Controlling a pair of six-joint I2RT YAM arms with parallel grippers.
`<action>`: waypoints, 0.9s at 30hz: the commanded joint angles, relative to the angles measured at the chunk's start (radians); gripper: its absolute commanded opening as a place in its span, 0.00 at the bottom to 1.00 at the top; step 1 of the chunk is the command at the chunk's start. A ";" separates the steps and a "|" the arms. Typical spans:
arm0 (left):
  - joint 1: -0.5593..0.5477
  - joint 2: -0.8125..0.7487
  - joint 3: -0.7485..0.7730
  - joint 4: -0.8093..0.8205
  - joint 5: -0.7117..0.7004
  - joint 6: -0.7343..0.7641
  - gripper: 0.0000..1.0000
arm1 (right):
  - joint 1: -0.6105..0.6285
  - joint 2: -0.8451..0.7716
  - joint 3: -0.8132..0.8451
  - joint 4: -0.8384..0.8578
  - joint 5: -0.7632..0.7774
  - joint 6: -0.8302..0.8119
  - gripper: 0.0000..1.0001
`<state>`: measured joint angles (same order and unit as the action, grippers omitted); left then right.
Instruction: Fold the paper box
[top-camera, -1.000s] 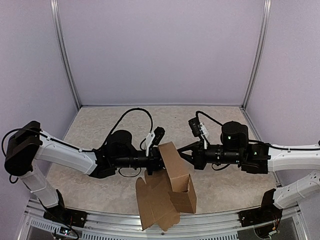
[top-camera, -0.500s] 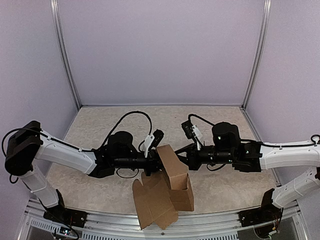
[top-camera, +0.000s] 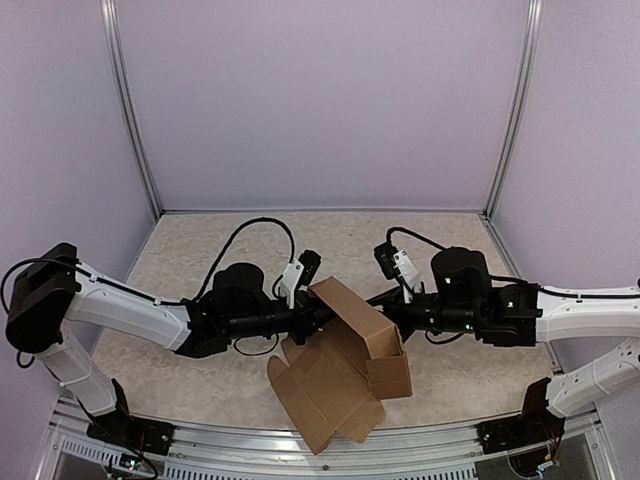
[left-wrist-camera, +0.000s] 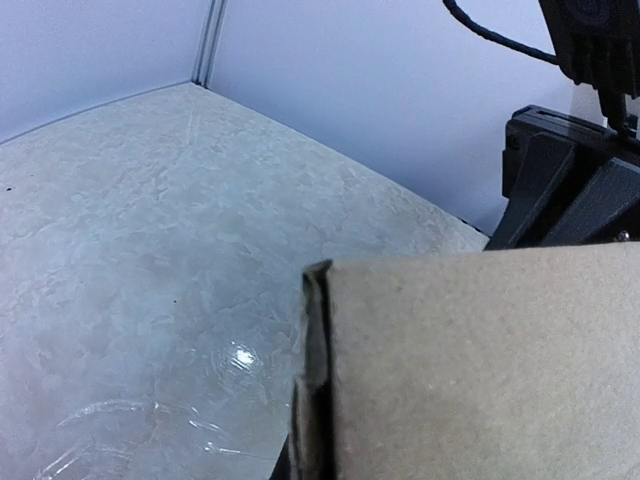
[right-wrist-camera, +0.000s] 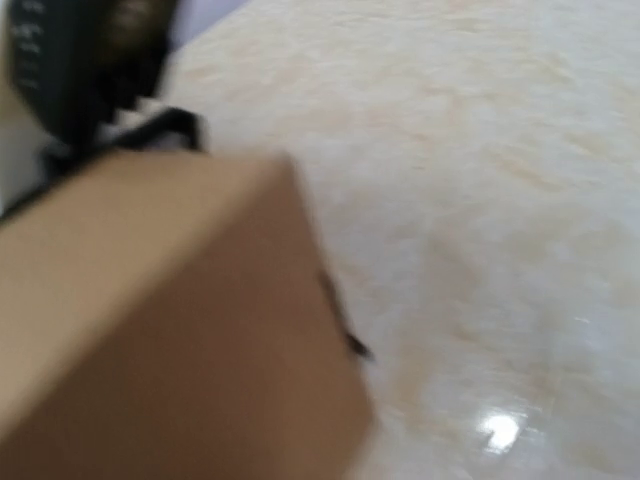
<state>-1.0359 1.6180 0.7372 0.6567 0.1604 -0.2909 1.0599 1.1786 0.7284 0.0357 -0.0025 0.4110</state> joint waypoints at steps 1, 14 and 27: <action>0.001 -0.040 -0.038 0.023 -0.130 -0.008 0.00 | 0.002 -0.051 0.017 -0.152 0.212 -0.005 0.12; -0.007 0.011 -0.106 -0.012 -0.464 -0.023 0.00 | -0.011 -0.177 -0.055 -0.236 0.356 -0.049 0.47; -0.019 0.040 -0.144 -0.084 -0.632 -0.039 0.00 | -0.023 -0.273 -0.109 -0.321 0.185 -0.133 0.55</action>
<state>-1.0470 1.6459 0.6079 0.6033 -0.4114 -0.3115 1.0466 0.9314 0.6357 -0.2272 0.2623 0.3153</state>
